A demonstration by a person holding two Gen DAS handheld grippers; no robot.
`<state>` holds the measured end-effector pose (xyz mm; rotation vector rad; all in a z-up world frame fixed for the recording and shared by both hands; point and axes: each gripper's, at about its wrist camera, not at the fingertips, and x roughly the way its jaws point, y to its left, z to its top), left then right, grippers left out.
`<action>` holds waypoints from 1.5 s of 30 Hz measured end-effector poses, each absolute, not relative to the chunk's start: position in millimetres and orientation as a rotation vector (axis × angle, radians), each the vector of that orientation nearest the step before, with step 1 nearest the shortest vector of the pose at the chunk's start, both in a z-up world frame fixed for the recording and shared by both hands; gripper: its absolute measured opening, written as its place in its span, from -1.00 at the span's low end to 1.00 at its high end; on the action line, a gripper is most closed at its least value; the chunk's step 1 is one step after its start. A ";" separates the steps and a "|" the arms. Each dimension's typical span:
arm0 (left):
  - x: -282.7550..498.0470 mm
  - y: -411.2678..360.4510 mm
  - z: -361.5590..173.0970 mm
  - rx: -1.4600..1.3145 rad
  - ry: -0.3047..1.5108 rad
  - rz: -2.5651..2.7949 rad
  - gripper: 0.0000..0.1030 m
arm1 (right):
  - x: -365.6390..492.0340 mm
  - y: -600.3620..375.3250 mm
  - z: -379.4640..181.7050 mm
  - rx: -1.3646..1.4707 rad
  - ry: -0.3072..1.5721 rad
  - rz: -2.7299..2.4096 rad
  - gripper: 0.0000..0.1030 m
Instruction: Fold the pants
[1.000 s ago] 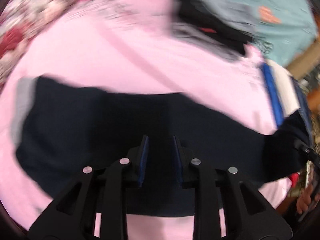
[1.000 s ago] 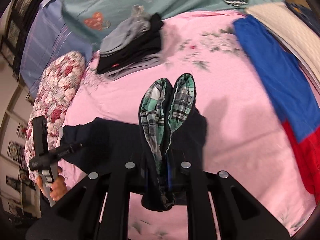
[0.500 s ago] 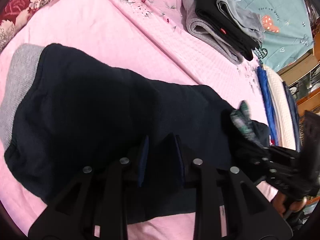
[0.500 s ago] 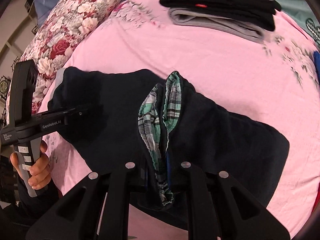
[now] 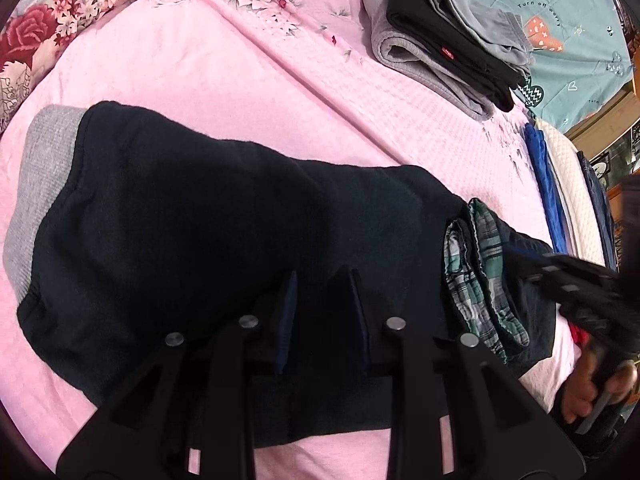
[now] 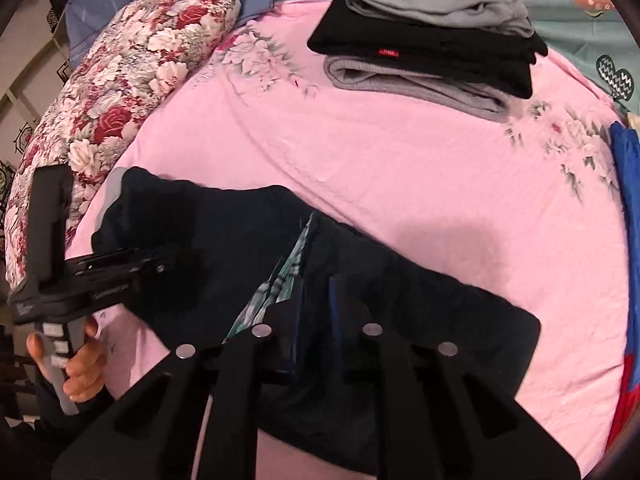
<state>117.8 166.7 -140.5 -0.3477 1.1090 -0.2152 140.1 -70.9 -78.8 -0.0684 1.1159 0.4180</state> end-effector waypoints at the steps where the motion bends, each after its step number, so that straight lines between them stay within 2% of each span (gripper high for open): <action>1: 118.0 166.6 -140.9 -0.348 1.110 -0.213 -0.48 | 145.7 -70.0 -86.3 -0.061 1.134 0.421 -0.75; 5: 117.3 168.6 -141.3 -0.355 1.095 -0.220 -0.48 | 160.1 -60.8 -125.9 -0.058 1.234 0.442 -0.76; 9: 107.9 171.4 -135.0 -0.376 1.082 -0.221 -0.47 | 157.8 -67.4 -113.6 -0.032 1.222 0.468 -0.75; 11: 90.2 175.3 -117.7 -0.376 1.028 -0.236 -0.30 | 152.6 -83.0 -100.2 0.042 1.214 0.490 -0.73; 13: 68.5 184.3 -96.6 -0.371 0.952 -0.222 0.26 | 139.8 -101.8 -83.8 0.066 1.170 0.491 -0.61; 14: 55.1 193.5 -84.5 -0.380 0.910 -0.200 0.32 | 134.6 -107.4 -78.2 0.072 1.152 0.488 -0.55; 18: 33.0 240.4 -73.7 -0.514 0.903 -0.104 0.33 | 106.8 -135.4 -62.0 0.113 1.105 0.491 -0.52; 24: 46.1 290.2 -127.7 -0.794 1.026 -0.003 0.29 | 71.2 -161.5 -62.8 0.195 1.084 0.518 -0.50; 27: 53.8 295.0 -145.7 -0.841 1.054 0.029 0.28 | 61.7 -168.5 -68.6 0.204 1.085 0.522 -0.50; 32: 67.3 292.0 -145.8 -0.825 1.056 0.052 0.29 | 51.4 -193.0 -76.8 0.261 1.102 0.488 -0.50; 37: 101.9 285.5 -147.5 -0.761 1.074 0.001 0.66 | 50.0 -207.7 -85.0 0.315 1.117 0.470 -0.50; 38: 107.8 282.0 -147.1 -0.742 1.075 -0.001 0.66 | 50.3 -207.0 -86.4 0.318 1.124 0.469 -0.50; 39: 111.5 277.5 -146.3 -0.721 1.074 0.007 0.65 | 49.9 -206.1 -87.6 0.319 1.130 0.470 -0.50; 40: 113.2 272.8 -145.5 -0.693 1.069 0.011 0.40 | 50.2 -204.4 -87.3 0.315 1.133 0.474 -0.50; 42: 113.4 267.7 -146.1 -0.638 1.079 0.048 -0.40 | 47.5 -201.7 -85.4 0.306 1.129 0.476 -0.50; 45: 101.9 271.8 -139.8 -0.656 1.035 0.051 -0.56 | 43.9 -201.0 -84.9 0.303 1.127 0.467 -0.50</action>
